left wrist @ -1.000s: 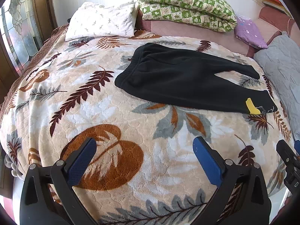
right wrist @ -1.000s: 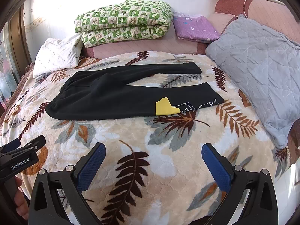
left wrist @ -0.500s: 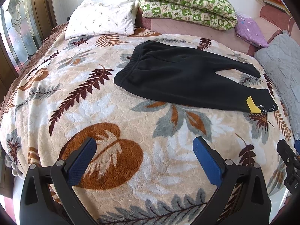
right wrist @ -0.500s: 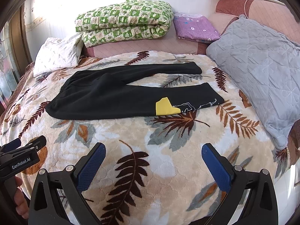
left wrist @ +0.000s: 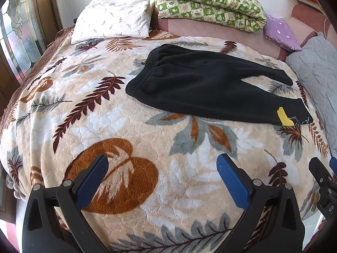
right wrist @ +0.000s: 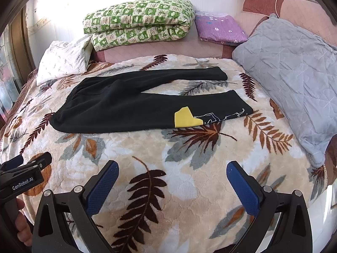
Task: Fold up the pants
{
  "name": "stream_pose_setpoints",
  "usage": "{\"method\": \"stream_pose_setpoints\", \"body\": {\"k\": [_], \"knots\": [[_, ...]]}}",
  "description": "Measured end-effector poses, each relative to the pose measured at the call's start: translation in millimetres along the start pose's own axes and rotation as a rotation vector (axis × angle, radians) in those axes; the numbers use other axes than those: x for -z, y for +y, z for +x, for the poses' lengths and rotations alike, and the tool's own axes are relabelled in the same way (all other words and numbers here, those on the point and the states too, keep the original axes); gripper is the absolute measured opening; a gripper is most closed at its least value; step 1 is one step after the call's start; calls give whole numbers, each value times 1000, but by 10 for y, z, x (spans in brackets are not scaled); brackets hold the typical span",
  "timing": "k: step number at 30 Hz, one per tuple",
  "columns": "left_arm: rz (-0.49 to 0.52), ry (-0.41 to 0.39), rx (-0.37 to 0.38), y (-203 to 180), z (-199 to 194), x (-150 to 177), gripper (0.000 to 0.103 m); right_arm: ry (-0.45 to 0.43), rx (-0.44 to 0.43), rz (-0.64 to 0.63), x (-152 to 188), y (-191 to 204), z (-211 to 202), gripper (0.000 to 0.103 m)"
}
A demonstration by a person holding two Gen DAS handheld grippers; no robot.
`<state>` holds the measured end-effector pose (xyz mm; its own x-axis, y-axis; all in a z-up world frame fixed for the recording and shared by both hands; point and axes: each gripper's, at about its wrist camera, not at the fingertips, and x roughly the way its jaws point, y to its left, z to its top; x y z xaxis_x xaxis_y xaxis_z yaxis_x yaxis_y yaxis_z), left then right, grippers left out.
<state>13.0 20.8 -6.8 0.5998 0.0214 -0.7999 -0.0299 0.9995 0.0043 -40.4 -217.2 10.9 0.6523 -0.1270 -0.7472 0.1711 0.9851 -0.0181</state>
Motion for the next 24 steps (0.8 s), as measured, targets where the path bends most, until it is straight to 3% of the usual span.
{"method": "stream_pose_setpoints", "body": {"k": [24], "knots": [[14,20,6,-101,81,-55,103,31,-9,5,2,-15,161,103]]}}
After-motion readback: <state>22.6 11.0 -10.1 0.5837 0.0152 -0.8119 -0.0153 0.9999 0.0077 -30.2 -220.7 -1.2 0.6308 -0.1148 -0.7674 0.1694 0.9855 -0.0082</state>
